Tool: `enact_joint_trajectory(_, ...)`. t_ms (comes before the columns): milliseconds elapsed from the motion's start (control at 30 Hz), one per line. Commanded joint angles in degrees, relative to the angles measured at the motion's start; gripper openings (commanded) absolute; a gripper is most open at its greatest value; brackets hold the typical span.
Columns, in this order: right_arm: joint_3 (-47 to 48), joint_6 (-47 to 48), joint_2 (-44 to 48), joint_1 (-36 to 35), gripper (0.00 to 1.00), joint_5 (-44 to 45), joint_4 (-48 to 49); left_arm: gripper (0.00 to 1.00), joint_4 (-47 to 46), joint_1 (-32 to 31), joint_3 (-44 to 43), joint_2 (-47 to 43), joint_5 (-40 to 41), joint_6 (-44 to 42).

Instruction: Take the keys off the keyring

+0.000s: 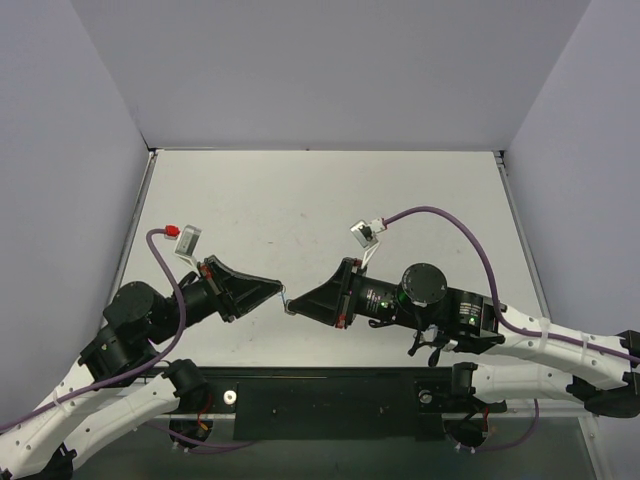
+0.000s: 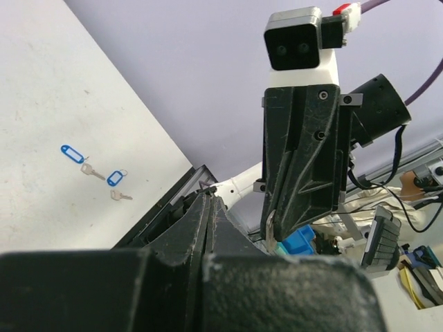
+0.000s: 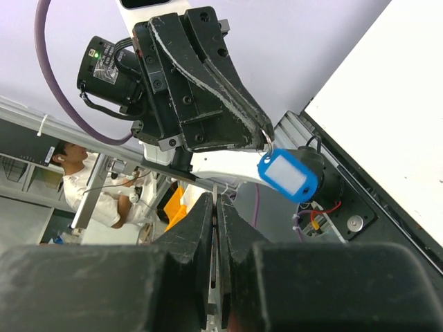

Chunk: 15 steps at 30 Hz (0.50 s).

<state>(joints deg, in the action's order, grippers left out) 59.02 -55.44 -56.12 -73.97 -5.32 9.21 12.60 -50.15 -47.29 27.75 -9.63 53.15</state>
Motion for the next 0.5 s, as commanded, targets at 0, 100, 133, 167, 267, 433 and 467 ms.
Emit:
enact_joint_trajectory(0,-1.28,0.16,3.11,-0.47,0.0,1.98,0.99,0.0,3.56,0.05,-3.5,-0.41,2.68,-3.04)
enact_joint_trajectory(100,-2.51,0.24,4.7,-0.38,0.0,5.14,-1.9,0.0,8.56,0.05,-5.35,-0.5,4.96,-4.54)
enact_joint_trajectory(133,-2.68,0.24,5.14,-0.38,0.0,6.97,-2.79,0.0,9.36,0.05,-6.23,-0.5,5.4,-5.06)
enact_joint_trajectory(167,-2.95,0.24,5.4,-0.38,0.0,8.47,-4.45,0.0,10.94,0.05,-6.67,-0.33,6.02,-5.42)
enact_joint_trajectory(267,-3.04,0.24,6.19,-0.38,0.0,11.12,-7.89,0.0,12.8,0.05,-7.82,-0.41,6.46,-6.73)
enact_joint_trajectory(433,-2.95,-0.19,6.99,-0.29,0.0,18.32,-17.44,0.0,17.0,0.05,-8.96,-0.15,8.57,-8.49)
enact_joint_trajectory(467,-2.78,-0.37,6.99,-0.38,0.0,21.2,-20.61,0.0,17.8,0.05,-9.14,0.02,9.1,-8.67)
